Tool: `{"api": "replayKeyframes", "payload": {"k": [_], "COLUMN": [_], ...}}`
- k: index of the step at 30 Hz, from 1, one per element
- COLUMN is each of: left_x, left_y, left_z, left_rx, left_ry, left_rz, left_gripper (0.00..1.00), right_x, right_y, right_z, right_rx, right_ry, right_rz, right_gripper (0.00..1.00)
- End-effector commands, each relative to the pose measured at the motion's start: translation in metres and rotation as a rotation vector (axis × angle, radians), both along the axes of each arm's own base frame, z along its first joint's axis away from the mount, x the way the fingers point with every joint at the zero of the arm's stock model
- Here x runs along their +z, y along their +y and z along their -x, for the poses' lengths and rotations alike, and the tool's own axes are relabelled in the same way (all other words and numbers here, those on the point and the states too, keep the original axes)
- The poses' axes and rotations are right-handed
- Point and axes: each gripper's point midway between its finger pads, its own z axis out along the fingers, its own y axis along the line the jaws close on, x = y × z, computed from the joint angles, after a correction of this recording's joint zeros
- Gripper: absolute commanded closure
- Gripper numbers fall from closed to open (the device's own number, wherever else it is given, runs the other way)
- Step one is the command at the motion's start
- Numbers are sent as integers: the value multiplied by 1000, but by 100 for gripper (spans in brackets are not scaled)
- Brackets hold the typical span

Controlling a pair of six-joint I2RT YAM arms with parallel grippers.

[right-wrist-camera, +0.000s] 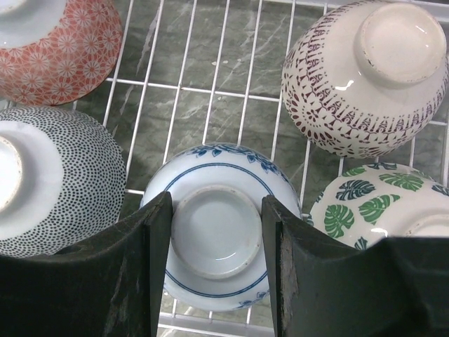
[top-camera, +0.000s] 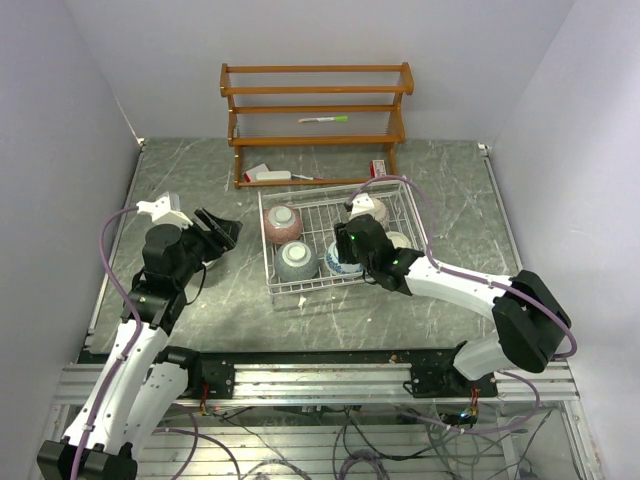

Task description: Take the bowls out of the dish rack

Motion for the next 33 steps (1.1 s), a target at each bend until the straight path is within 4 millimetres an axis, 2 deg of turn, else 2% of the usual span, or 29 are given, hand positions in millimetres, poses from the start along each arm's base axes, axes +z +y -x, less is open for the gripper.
{"api": "replayKeyframes", "payload": {"k": [1, 2, 3, 6, 7, 10, 14, 21, 29, 32, 33], "left_x": [4, 4, 4, 3, 3, 2, 1, 0, 0, 0, -2], "left_y": [-6, -7, -7, -8, -8, -9, -7, -8, -9, -9, -10], "left_z": [-1, -1, -1, -2, -2, -1, -1, -1, -2, -4, -5], "left_rx": [-28, -30, -32, -34, -34, -37, -25, -31, -31, -33, -34], "left_ry": [-25, -25, -24, -23, -21, -22, -16, -14, -14, -13, -11], "left_rz": [25, 26, 26, 25, 26, 30, 36, 42, 41, 41, 41], "left_gripper": [25, 25, 25, 25, 25, 25, 24, 25, 25, 25, 25], "right_x": [14, 16, 17, 14, 13, 10, 10, 5, -6, -4, -4], "right_y": [3, 4, 4, 3, 1, -4, -9, -12, -10, -9, -8], "right_z": [-6, -7, -7, -5, -4, 2, 7, 11, 10, 10, 11], "right_rx": [-23, -22, -22, -23, -25, -29, -21, -18, -18, -13, -12], "right_ry": [-21, -22, -21, -15, -14, -11, -18, -5, 13, 12, 12], "right_rz": [-12, -13, -15, -12, -12, -16, -15, -11, 6, -6, -9], "right_gripper": [92, 91, 85, 54, 49, 43, 30, 36, 36, 41, 45]}}
